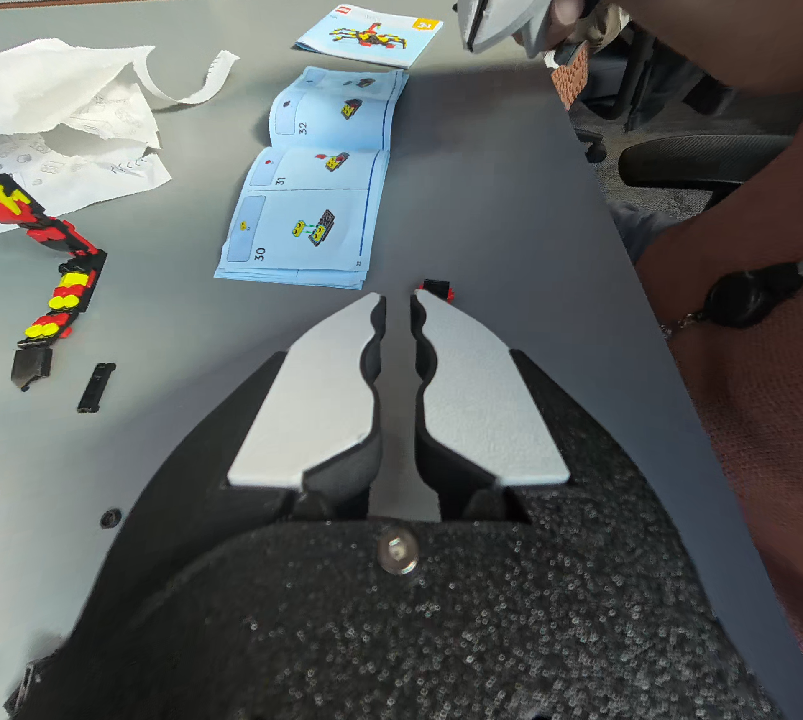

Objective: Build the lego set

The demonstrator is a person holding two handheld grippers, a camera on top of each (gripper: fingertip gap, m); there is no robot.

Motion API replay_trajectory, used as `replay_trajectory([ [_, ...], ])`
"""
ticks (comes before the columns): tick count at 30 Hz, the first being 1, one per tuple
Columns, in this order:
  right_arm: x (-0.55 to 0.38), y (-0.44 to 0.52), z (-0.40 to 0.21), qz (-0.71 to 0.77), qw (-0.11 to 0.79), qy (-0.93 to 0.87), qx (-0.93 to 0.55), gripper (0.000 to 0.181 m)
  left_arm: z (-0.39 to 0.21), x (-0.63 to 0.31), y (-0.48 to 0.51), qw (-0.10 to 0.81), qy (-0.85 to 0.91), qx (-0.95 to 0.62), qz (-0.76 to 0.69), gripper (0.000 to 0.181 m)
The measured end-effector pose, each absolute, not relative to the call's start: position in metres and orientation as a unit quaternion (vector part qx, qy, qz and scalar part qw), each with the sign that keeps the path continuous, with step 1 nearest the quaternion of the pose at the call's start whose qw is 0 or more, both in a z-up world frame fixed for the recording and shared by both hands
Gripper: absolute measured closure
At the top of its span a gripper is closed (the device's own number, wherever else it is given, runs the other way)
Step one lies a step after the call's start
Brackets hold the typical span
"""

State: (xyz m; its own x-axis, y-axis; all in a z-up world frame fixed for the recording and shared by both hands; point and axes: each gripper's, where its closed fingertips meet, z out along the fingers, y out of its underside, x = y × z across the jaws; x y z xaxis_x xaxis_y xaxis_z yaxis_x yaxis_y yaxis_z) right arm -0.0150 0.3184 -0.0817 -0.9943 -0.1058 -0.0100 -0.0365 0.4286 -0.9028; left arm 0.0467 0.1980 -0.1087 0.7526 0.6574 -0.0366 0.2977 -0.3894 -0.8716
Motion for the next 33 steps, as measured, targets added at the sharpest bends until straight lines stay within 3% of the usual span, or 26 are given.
replay_trajectory([
  [9,-0.020,0.336,-0.043,-0.696,0.133,0.705,0.013,0.168,-0.062,0.043,0.242,0.596,-0.265,-0.725,0.219,0.154],
  [22,-0.046,0.344,-0.028,-0.780,0.203,0.592,0.011,0.158,-0.037,-0.032,0.271,0.504,-0.242,-0.694,0.454,0.161],
  [33,-0.036,0.354,-0.023,-0.798,0.186,0.571,-0.036,0.155,-0.045,-0.055,0.290,0.504,-0.255,-0.694,0.447,0.163],
])
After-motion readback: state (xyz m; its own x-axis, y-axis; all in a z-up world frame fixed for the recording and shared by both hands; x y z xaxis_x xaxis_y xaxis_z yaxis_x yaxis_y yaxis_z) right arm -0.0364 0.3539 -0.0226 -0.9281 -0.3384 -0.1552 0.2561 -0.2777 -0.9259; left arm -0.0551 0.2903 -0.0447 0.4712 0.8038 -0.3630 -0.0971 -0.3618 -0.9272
